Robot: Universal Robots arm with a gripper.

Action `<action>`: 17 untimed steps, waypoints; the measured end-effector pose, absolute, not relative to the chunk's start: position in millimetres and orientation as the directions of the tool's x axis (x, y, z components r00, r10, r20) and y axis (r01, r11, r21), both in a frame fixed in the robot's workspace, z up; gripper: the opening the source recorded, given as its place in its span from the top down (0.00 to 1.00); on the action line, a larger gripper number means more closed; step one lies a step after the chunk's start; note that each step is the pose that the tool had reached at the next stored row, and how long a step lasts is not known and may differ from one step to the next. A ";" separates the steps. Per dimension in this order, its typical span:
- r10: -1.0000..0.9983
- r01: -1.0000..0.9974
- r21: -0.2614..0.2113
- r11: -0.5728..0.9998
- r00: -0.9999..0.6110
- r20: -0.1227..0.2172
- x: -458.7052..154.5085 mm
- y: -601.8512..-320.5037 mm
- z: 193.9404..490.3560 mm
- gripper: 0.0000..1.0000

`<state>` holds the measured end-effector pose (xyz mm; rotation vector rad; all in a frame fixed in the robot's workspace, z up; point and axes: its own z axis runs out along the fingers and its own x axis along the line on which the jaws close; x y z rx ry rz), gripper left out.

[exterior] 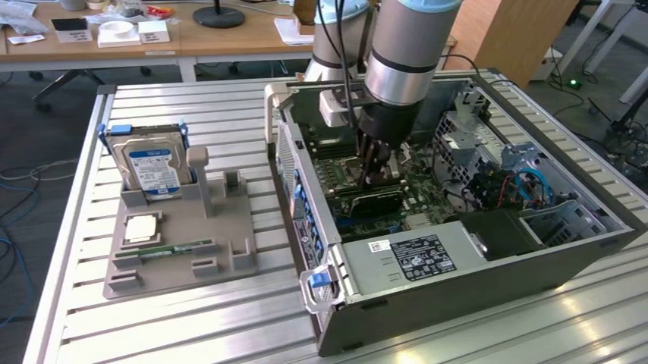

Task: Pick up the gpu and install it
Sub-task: 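Press down on the gpu until it lock into place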

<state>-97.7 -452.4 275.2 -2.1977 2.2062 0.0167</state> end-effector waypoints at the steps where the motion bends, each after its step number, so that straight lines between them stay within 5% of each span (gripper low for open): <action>1: -1.000 -1.000 -0.012 0.004 -0.004 -0.027 -97.8 -452.4 273.8 0.89; 17: -1.000 -1.000 -0.012 0.004 -0.004 -0.027 -98.8 -452.4 265.4 0.89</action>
